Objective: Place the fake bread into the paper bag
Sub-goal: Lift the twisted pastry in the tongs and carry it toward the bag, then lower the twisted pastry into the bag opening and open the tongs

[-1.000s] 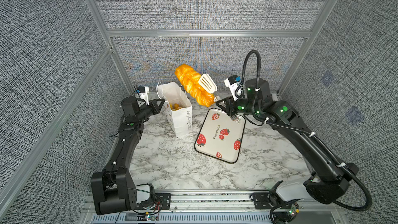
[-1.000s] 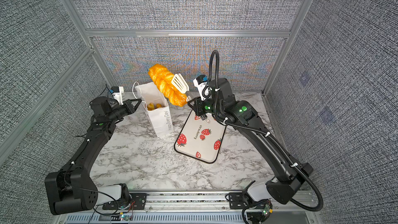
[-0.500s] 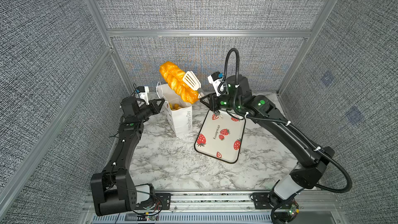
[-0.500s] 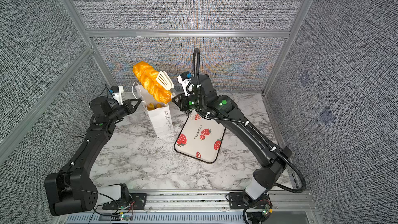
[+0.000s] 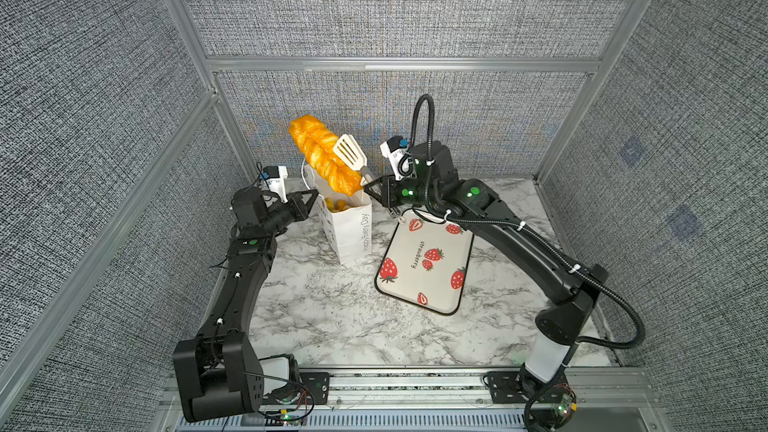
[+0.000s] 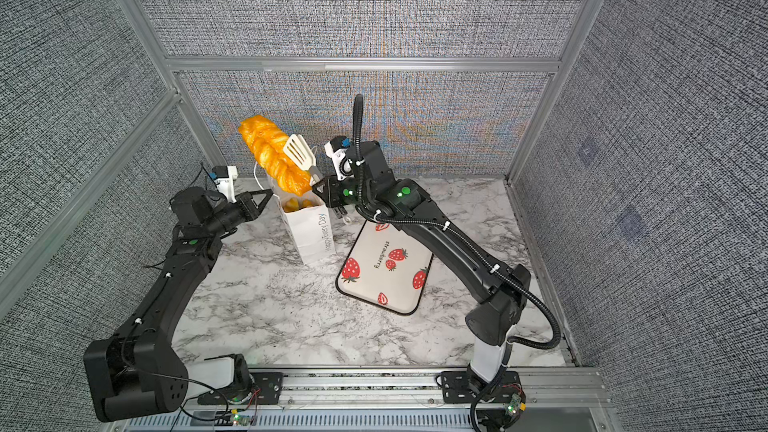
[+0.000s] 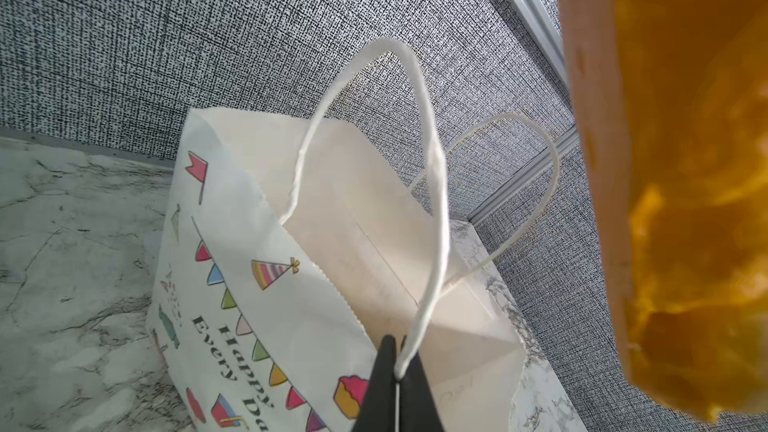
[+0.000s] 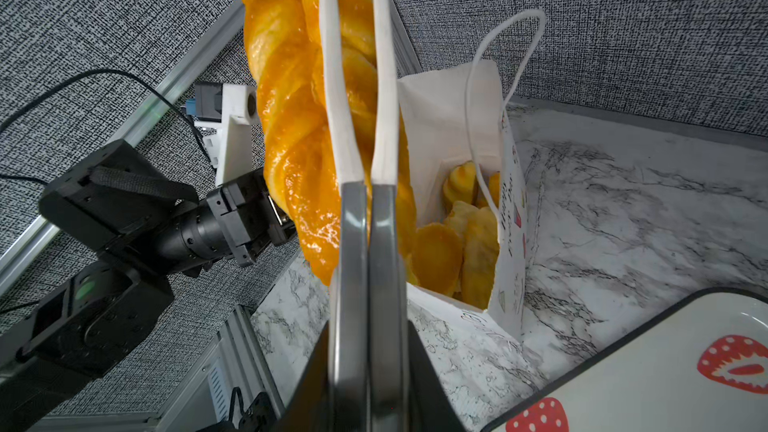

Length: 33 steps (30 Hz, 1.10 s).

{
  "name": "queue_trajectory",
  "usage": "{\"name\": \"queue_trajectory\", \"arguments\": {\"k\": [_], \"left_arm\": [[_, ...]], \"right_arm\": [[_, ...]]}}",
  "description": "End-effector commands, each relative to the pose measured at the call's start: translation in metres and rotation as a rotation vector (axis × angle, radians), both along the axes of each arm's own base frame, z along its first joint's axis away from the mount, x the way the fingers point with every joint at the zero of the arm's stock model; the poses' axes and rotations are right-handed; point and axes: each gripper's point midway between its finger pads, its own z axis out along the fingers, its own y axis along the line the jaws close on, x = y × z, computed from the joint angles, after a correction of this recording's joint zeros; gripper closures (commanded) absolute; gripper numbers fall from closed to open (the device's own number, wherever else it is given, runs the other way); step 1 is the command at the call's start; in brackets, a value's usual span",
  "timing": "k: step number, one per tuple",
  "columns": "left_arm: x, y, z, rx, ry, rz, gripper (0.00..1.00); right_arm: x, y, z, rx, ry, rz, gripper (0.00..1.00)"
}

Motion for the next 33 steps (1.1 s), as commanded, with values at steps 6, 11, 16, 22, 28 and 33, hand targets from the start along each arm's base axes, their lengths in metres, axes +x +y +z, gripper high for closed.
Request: {"name": "queue_trajectory", "arguments": {"k": [6, 11, 16, 22, 28, 33], "left_arm": [[-0.002, -0.002, 0.009, 0.002, -0.042, -0.02, 0.97], [-0.002, -0.002, 0.009, 0.002, -0.042, -0.02, 0.97], [-0.001, -0.002, 0.008, 0.002, -0.039, -0.02, 0.97], [-0.001, -0.002, 0.007, 0.002, -0.036, -0.018, 0.97], [0.0, -0.001, 0.005, 0.001, -0.03, -0.015, 0.97], [0.0, -0.001, 0.006, 0.002, -0.032, -0.014, 0.97]], "right_arm": [[0.019, 0.013, 0.0, 0.055, 0.0, -0.045, 0.83], [0.024, 0.013, -0.014, 0.022, 0.012, -0.062, 0.83], [0.029, 0.013, -0.029, -0.012, 0.024, -0.077, 0.83], [0.03, 0.011, -0.042, -0.043, 0.032, -0.084, 0.83], [0.027, 0.007, -0.048, -0.052, 0.037, -0.089, 0.83], [0.022, 0.001, -0.053, -0.066, 0.041, -0.095, 0.83]]}}
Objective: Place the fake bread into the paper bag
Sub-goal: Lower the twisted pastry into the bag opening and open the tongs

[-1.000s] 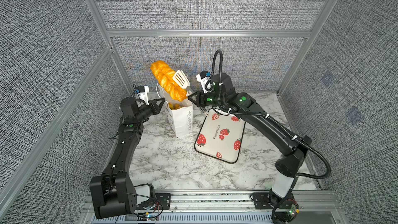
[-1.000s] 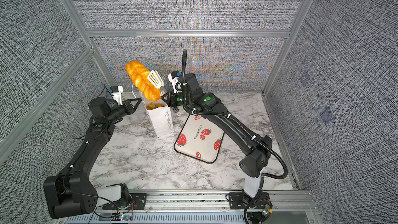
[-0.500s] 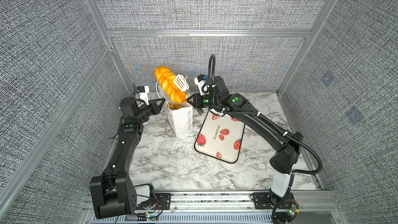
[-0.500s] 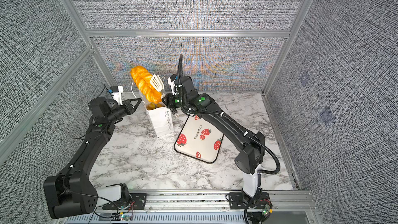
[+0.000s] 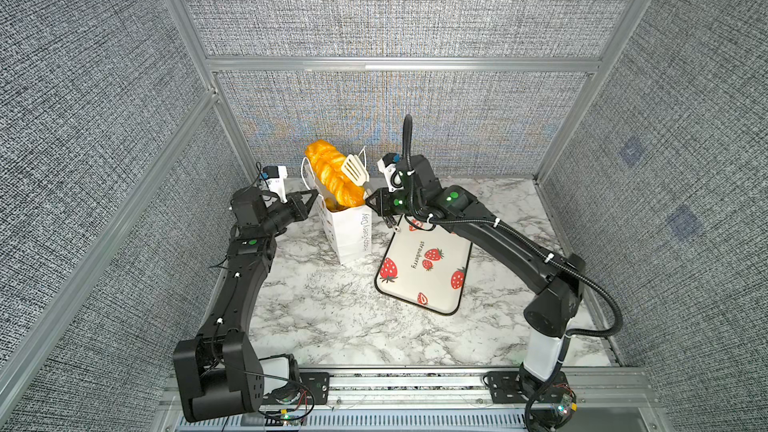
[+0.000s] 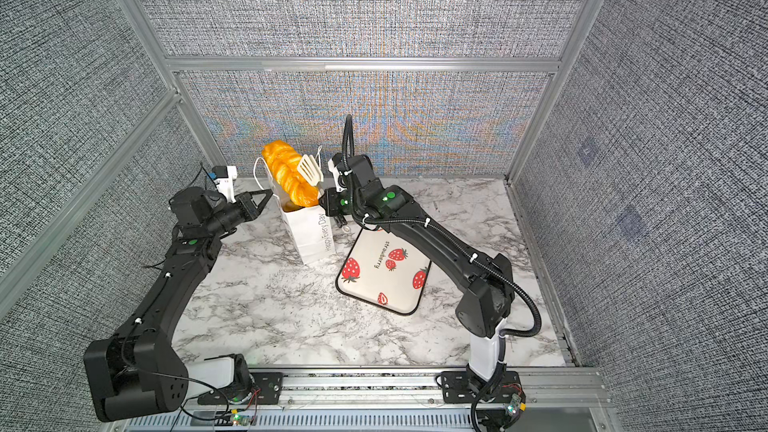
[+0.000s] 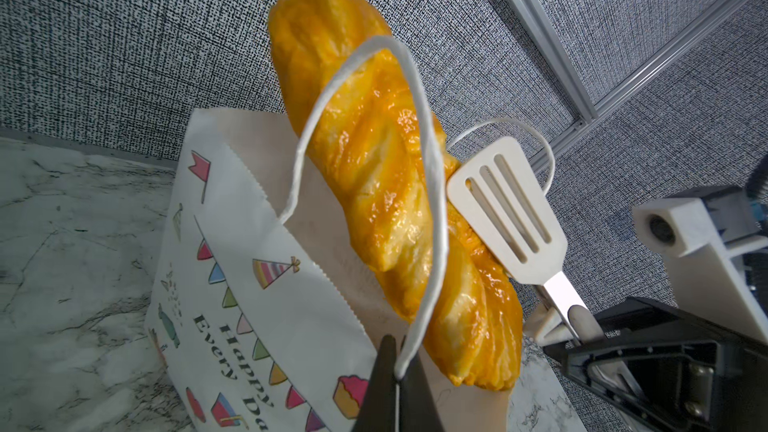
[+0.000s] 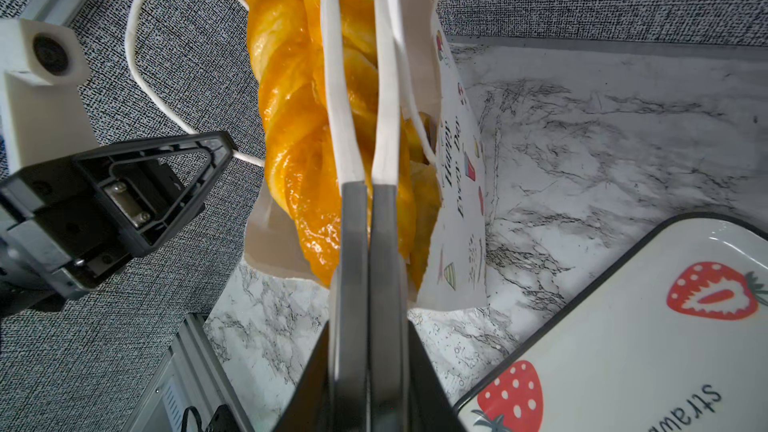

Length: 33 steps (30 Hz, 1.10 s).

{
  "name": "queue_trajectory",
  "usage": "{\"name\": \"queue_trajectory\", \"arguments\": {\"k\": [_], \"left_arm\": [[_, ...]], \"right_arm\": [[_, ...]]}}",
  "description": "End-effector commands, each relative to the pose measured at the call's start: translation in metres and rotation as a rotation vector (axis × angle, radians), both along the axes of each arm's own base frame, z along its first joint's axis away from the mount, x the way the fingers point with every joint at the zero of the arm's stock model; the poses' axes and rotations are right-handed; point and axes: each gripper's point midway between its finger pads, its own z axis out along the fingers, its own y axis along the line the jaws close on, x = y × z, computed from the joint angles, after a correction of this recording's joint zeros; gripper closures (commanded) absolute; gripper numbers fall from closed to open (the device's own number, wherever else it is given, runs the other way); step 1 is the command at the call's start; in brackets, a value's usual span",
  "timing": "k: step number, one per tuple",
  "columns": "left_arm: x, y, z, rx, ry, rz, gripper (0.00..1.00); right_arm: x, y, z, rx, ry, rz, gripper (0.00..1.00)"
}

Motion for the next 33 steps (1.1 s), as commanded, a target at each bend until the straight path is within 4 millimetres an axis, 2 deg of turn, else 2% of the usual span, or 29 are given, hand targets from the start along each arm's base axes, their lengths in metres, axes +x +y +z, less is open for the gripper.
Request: {"name": "queue_trajectory", "arguments": {"k": [1, 11, 19, 24, 33], "left_arm": [[0.0, -0.002, 0.007, 0.004, -0.034, -0.011, 0.97], [0.001, -0.002, 0.005, 0.003, -0.029, -0.011, 0.97], [0.001, -0.001, 0.005, 0.004, -0.029, -0.01, 0.97], [0.001, 0.0, 0.005, 0.004, -0.028, -0.007, 0.97], [0.001, 0.0, 0.004, 0.004, -0.026, -0.005, 0.97]], "right_arm": [[0.002, 0.002, 0.019, 0.049, -0.062, -0.003, 0.83], [0.001, -0.002, 0.008, 0.021, -0.051, -0.01, 0.81], [0.002, -0.002, 0.004, 0.009, -0.042, -0.01, 0.63], [0.002, -0.002, 0.006, 0.009, -0.047, -0.01, 0.57], [-0.001, -0.005, 0.016, 0.019, -0.063, -0.012, 0.56]]}}
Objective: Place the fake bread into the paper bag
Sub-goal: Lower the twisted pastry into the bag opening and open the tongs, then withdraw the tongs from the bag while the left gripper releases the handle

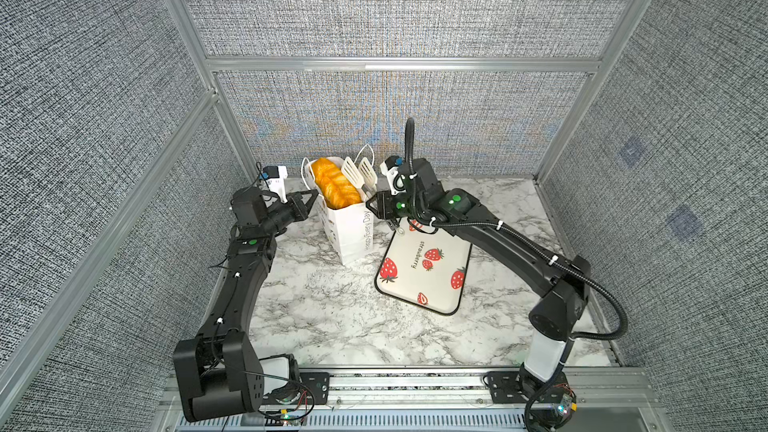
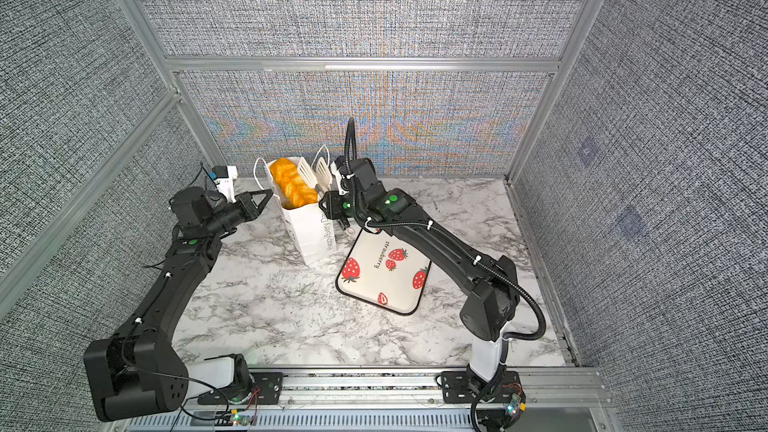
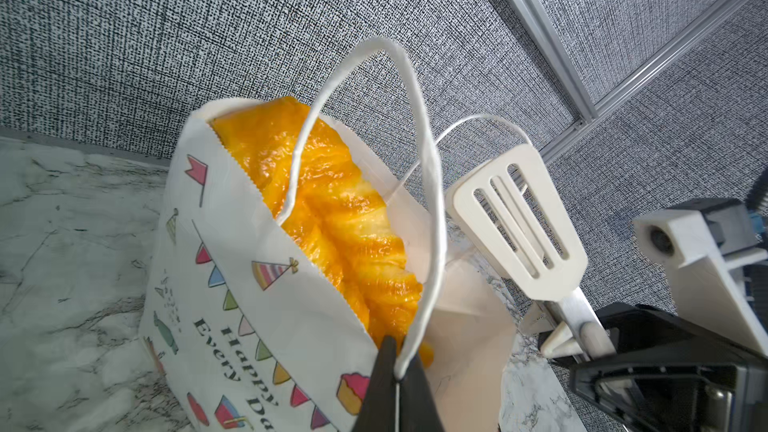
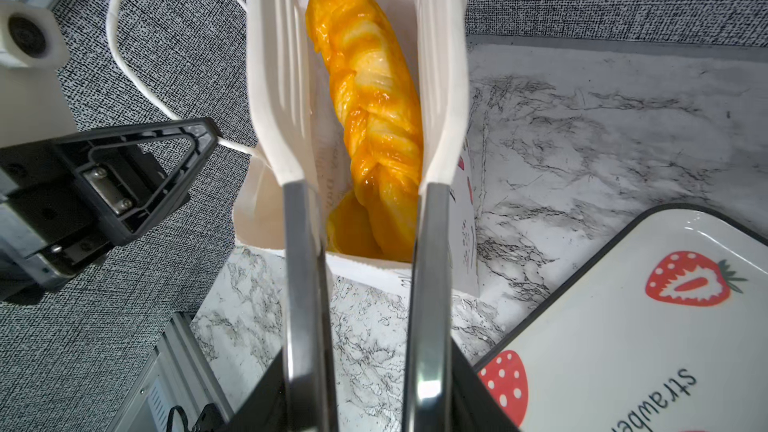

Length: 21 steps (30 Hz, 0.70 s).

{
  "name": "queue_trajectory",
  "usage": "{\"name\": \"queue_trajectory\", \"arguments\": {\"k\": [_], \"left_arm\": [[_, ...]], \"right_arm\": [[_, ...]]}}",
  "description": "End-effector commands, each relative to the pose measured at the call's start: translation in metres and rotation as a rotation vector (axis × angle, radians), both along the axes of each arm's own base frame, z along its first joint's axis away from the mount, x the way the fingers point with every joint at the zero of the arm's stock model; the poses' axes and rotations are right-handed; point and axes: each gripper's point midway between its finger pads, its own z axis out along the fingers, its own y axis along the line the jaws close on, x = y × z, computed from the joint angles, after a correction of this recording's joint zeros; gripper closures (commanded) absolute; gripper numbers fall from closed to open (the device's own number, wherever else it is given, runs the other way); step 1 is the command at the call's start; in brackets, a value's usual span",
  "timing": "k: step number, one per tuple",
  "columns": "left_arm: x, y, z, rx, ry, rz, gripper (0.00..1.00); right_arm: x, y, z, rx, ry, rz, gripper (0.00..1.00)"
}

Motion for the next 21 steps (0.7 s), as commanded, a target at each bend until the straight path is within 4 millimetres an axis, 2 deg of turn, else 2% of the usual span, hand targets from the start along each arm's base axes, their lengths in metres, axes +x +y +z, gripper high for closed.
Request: {"name": "queue_trajectory", "arguments": {"k": [1, 8, 13, 15, 19, 21], "left_arm": [[0.001, 0.0, 0.005, 0.005, -0.027, -0.005, 0.97], [0.002, 0.006, 0.003, 0.025, -0.019, 0.028, 0.97], [0.001, 0.007, 0.006, 0.028, -0.029, 0.032, 0.91], [0.0, 0.007, 0.01, 0.031, -0.043, 0.034, 0.83], [-0.003, 0.011, 0.019, 0.053, -0.082, 0.062, 0.56], [-0.003, 0.015, 0.021, 0.072, -0.091, 0.087, 0.46]], "right_arm": [[0.001, 0.001, 0.021, 0.035, -0.054, -0.001, 0.56], [-0.005, -0.002, 0.033, 0.044, -0.074, 0.009, 0.56], [-0.01, -0.011, 0.044, 0.037, -0.099, -0.001, 0.56], [-0.013, -0.017, 0.048, 0.032, -0.11, -0.009, 0.56], [-0.019, -0.031, 0.06, 0.021, -0.144, -0.027, 0.56], [-0.023, -0.039, 0.063, 0.01, -0.161, -0.039, 0.56]]}}
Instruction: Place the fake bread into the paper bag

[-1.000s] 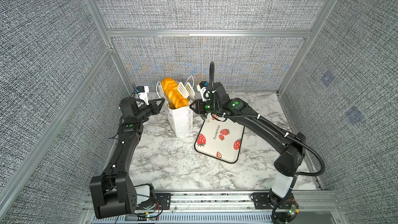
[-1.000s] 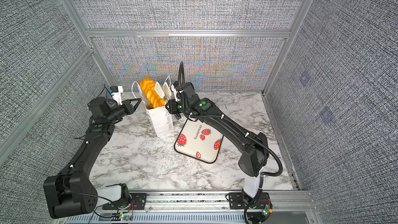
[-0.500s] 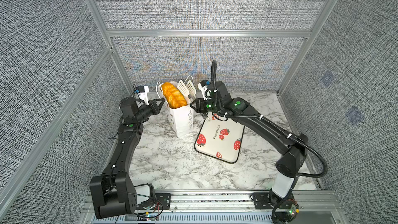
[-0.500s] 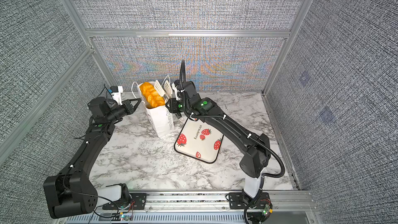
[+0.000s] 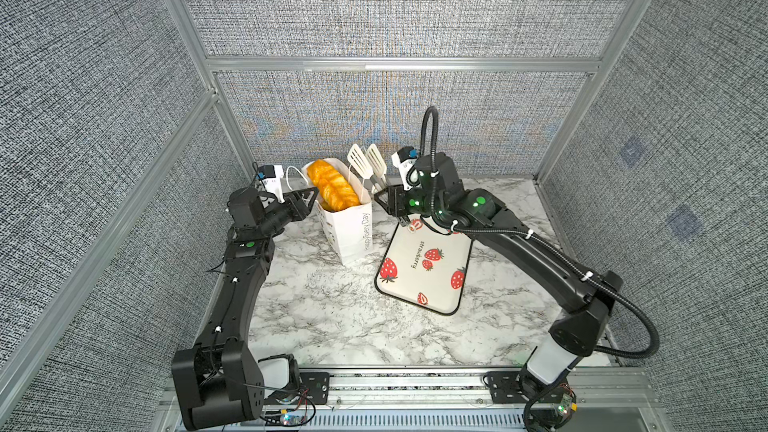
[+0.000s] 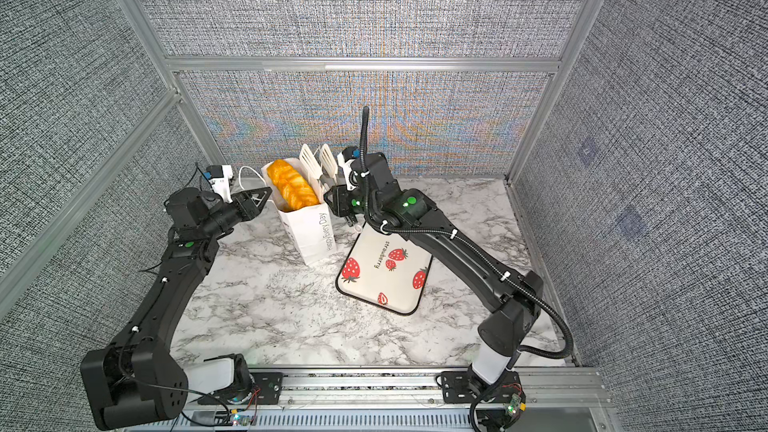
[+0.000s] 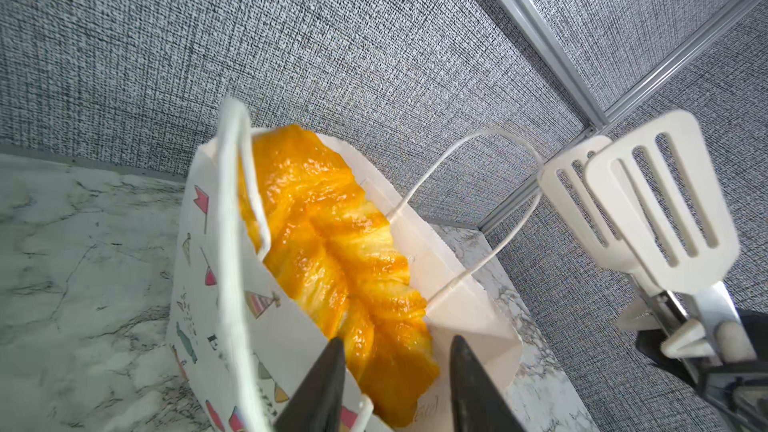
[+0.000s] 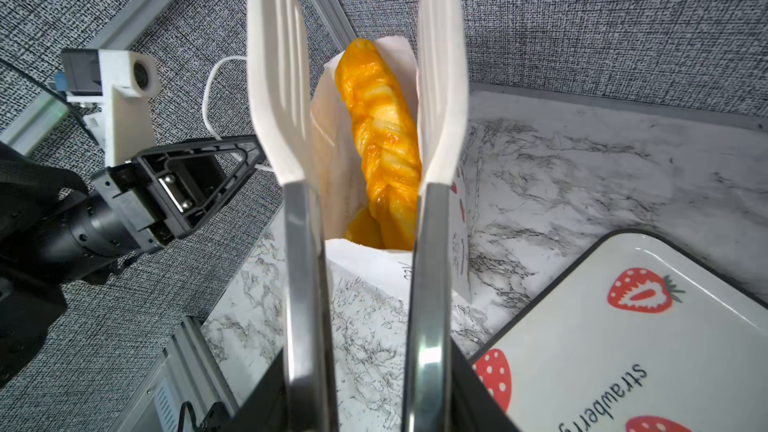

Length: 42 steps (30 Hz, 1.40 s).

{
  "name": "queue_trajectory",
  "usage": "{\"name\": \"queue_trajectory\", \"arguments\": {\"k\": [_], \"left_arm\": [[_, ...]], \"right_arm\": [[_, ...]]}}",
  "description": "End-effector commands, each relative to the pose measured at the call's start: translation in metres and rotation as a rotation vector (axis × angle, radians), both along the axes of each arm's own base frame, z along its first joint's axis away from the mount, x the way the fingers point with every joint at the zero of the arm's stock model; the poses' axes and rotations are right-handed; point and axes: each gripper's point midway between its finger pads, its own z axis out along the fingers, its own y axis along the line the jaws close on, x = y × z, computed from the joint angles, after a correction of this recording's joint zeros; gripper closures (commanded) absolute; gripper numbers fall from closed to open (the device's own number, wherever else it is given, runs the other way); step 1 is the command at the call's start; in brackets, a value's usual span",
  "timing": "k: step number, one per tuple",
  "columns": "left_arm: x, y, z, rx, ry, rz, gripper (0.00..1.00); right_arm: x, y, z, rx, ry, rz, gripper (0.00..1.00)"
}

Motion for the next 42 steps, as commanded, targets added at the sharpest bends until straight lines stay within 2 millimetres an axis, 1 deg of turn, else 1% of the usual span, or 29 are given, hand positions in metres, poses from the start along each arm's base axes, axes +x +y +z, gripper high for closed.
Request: {"name": "queue_trajectory", "arguments": {"k": [1, 4, 6, 9, 10, 11, 12, 15, 20, 22, 26, 29, 34, 38, 40, 42], "left_arm": [[0.002, 0.009, 0.008, 0.048, -0.044, 0.056, 0.42], [0.001, 0.016, 0.009, 0.068, -0.046, 0.106, 0.34], [-0.001, 0.02, 0.013, 0.071, -0.057, 0.132, 0.3], [-0.003, 0.023, 0.015, 0.076, -0.057, 0.155, 0.24], [-0.005, 0.024, 0.015, 0.079, -0.054, 0.165, 0.16], [-0.007, 0.026, 0.014, 0.083, -0.052, 0.174, 0.03], [-0.009, 0.027, 0.012, 0.086, -0.049, 0.186, 0.01], [-0.017, 0.033, 0.004, 0.1, -0.03, 0.225, 0.01], [-0.03, 0.046, -0.007, 0.164, -0.001, 0.303, 0.01], [-0.033, 0.05, -0.012, 0.179, 0.018, 0.326, 0.01], [-0.039, 0.049, -0.017, 0.174, 0.024, 0.322, 0.01], [-0.041, 0.052, -0.033, 0.173, 0.063, 0.338, 0.01], [-0.045, 0.067, -0.069, 0.125, 0.144, 0.444, 0.01], [-0.047, 0.084, -0.099, 0.08, 0.226, 0.564, 0.01], [-0.047, 0.088, -0.108, 0.078, 0.248, 0.59, 0.01], [-0.046, 0.089, -0.115, 0.08, 0.26, 0.598, 0.01]], "right_arm": [[-0.001, -0.013, 0.011, -0.012, -0.053, -0.032, 0.56], [-0.004, -0.031, 0.014, -0.027, -0.07, -0.063, 0.56], [-0.005, -0.044, 0.014, -0.033, -0.077, -0.084, 0.56], [-0.005, -0.068, 0.013, -0.032, -0.081, -0.121, 0.56], [-0.005, -0.077, 0.011, -0.032, -0.079, -0.138, 0.56], [-0.004, -0.087, 0.01, -0.033, -0.077, -0.155, 0.56], [-0.004, -0.094, 0.009, -0.031, -0.077, -0.167, 0.56], [0.002, -0.124, -0.002, -0.036, -0.056, -0.225, 0.56], [0.014, -0.174, -0.027, -0.043, -0.004, -0.325, 0.56], [0.018, -0.194, -0.043, -0.055, 0.027, -0.368, 0.56], [0.029, -0.229, -0.073, -0.075, 0.088, -0.457, 0.56], [0.036, -0.251, -0.1, -0.092, 0.141, -0.514, 0.56], [0.042, -0.287, -0.148, -0.134, 0.226, -0.619, 0.56], [0.044, -0.304, -0.178, -0.161, 0.286, -0.659, 0.56], [0.045, -0.312, -0.191, -0.189, 0.318, -0.68, 0.56], [0.046, -0.321, -0.2, -0.202, 0.332, -0.701, 0.56]]}}
